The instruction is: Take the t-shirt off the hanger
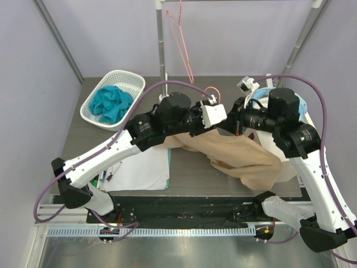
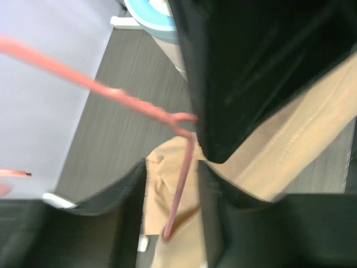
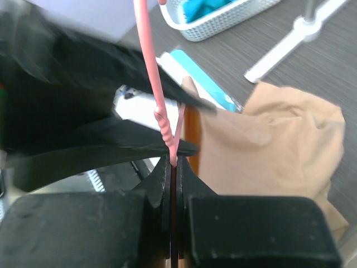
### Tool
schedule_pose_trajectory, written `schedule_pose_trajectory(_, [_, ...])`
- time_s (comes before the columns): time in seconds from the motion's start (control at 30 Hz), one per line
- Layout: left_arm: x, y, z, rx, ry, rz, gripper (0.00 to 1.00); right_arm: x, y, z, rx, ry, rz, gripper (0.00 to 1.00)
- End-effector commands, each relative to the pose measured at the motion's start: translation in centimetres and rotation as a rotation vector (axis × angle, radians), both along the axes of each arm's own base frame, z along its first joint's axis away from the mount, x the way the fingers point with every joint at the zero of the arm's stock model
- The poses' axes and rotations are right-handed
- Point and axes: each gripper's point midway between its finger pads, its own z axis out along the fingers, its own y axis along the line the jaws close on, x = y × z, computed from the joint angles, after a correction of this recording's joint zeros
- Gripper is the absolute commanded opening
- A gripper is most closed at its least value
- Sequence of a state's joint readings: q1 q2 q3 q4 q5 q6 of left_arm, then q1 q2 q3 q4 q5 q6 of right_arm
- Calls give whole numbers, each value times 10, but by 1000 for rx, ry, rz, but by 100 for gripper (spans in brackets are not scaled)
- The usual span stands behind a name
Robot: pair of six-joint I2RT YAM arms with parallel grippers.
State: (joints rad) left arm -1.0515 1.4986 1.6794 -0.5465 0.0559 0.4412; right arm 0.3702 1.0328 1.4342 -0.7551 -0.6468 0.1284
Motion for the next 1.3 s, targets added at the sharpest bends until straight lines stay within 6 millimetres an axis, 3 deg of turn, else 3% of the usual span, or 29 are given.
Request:
schedule_pose_trajectory(0.0, [2,10,77,-252,-67,98,54,8,-14,8,49,-123,-131,1])
schedule_pose_trajectory(0.17, [-17,39,110,-444,2,136,63,3,-23,0,112,-199,-194,1])
schedule_pose_trajectory(0.27, [-16,55,120,-594,97,239,63,-4,-30,12,185,-271,-232,1])
schedule_pose_trajectory(0.43, [7,68,91,-723,341,525,56,-9,-46,37,270,-399,-312,1])
schedule_pose_trajectory(0.53, [12,56,76,-751,463,595,49,-11,-52,52,318,-458,-345,1])
schedule_pose_trajectory(0.73, [32,37,45,-682,553,754,42,-13,-53,58,348,-481,-348,1])
schedule_pose_trajectory(0.97, [45,25,34,-715,576,809,51,-17,-53,54,339,-481,-336,1])
schedule_pose_trajectory(1.1, [37,22,39,-739,604,755,55,-18,-57,54,327,-481,-353,1])
schedule_pose_trajectory(1.17, [31,19,55,-801,614,681,64,-20,-57,55,322,-488,-344,1])
schedule_pose_trajectory(1.27, [29,21,51,-813,621,674,70,-21,-58,57,333,-485,-358,1])
